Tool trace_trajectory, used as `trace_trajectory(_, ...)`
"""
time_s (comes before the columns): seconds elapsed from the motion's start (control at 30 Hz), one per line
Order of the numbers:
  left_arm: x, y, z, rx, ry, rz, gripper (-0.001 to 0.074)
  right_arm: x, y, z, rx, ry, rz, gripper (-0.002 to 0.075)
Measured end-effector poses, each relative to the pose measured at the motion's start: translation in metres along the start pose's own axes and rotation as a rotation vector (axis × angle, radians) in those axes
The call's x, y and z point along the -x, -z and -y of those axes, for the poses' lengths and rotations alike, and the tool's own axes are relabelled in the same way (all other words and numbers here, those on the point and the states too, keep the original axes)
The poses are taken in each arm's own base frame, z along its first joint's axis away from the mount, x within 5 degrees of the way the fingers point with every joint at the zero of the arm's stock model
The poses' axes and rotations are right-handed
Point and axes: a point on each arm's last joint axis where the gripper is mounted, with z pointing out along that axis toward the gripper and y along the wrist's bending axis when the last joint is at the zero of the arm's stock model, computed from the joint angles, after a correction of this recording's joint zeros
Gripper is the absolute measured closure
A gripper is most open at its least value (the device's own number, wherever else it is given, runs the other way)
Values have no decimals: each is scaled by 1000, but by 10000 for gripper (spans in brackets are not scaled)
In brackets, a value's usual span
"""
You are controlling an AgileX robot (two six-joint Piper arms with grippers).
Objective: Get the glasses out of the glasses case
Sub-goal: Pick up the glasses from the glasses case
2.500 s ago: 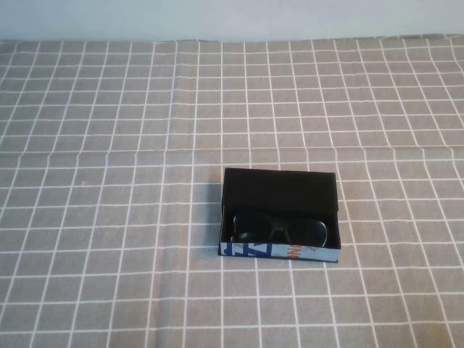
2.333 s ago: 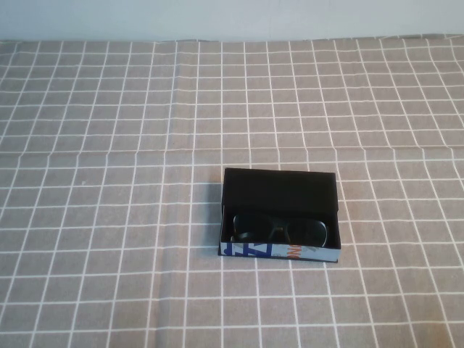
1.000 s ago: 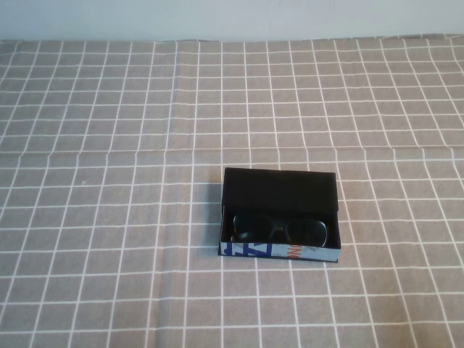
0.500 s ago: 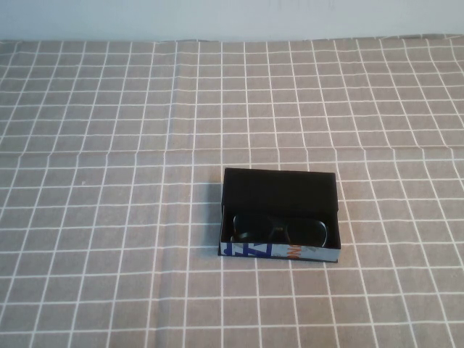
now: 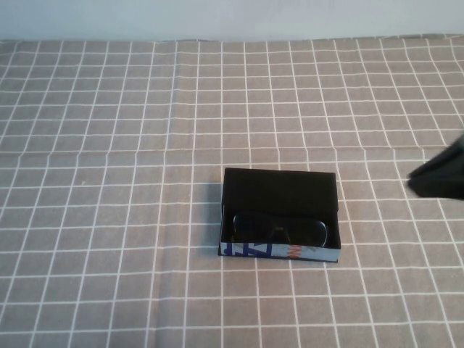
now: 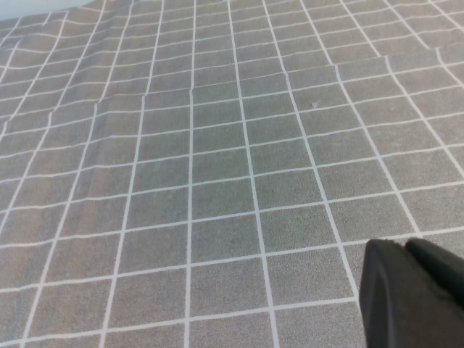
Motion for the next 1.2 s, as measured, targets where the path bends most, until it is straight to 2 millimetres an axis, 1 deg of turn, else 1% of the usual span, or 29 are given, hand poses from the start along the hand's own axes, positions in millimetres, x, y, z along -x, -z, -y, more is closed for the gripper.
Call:
trace_trajectory(0.13,0,0,0,0,0,0,740,15,-46,10,63,117,-148,743)
trace_trajectory(0.27,0,0,0,0,0,0,739,29,-88,16,65,199,-244,743)
trace_trajectory(0.5,0,0,0,0,0,0,739,50,-157,22,47,193,-274,740)
trace_trajectory(0.57,0,0,0,0,0,0,739,56,-175,22,64,197,-282,719)
trace_trajectory(0.6,0,0,0,0,0,0,739,58,-182,22,72,198,-286,694)
trace_trajectory(0.67,0,0,0,0,0,0,739,62,-198,23,95,195,-305,606)
trace_trajectory(0.7,0,0,0,0,0,0,739,63,-204,24,109,190,-319,558)
trace_trajectory(0.77,0,0,0,0,0,0,739,61,-218,28,137,187,-364,428)
trace_trajectory(0.83,0,0,0,0,0,0,739,57,-231,31,158,186,-411,349)
trace_trajectory(0.87,0,0,0,0,0,0,739,54,-237,32,164,182,-432,330)
trace_trajectory(0.93,0,0,0,0,0,0,739,50,-245,34,168,178,-461,332)
trace_trajectory(1.0,0,0,0,0,0,0,739,44,-253,34,174,174,-492,362)
trace_trajectory(1.1,0,0,0,0,0,0,739,38,-260,36,167,169,-524,396)
trace_trajectory(1.2,0,0,0,0,0,0,739,37,-263,38,155,158,-532,408)
